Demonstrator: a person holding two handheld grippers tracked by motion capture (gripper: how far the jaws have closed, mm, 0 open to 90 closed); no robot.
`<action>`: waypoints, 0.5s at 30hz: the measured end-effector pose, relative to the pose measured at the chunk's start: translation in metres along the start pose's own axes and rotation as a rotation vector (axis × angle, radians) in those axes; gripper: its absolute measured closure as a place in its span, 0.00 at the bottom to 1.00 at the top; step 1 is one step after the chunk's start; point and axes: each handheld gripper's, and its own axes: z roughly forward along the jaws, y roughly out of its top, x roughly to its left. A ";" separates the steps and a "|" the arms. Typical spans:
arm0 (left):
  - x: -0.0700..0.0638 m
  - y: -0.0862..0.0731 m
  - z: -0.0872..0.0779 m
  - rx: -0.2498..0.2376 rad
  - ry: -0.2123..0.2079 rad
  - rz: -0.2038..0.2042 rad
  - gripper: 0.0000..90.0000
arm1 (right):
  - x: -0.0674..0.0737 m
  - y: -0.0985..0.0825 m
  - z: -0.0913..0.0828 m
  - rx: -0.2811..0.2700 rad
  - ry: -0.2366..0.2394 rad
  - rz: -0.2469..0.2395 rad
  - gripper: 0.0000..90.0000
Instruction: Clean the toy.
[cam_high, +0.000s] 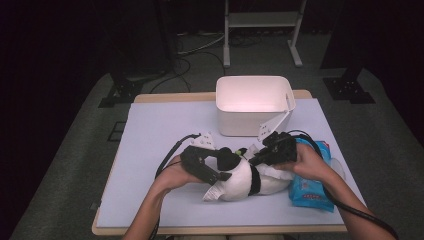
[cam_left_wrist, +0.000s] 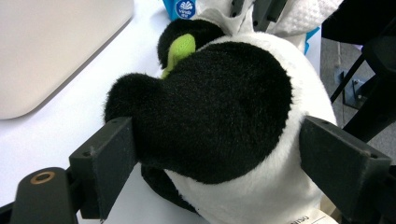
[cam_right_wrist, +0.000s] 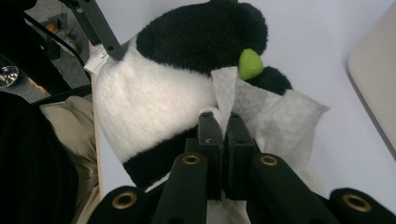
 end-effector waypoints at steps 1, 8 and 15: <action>0.000 0.001 0.000 0.004 0.003 0.002 0.15 | -0.001 -0.001 -0.002 -0.003 -0.003 -0.001 0.97; -0.001 0.005 0.002 0.011 0.006 0.009 0.15 | -0.006 -0.014 -0.016 -0.028 -0.023 0.021 0.97; -0.001 0.006 0.000 0.013 0.008 0.010 0.15 | -0.012 -0.031 -0.033 -0.057 -0.051 0.058 0.97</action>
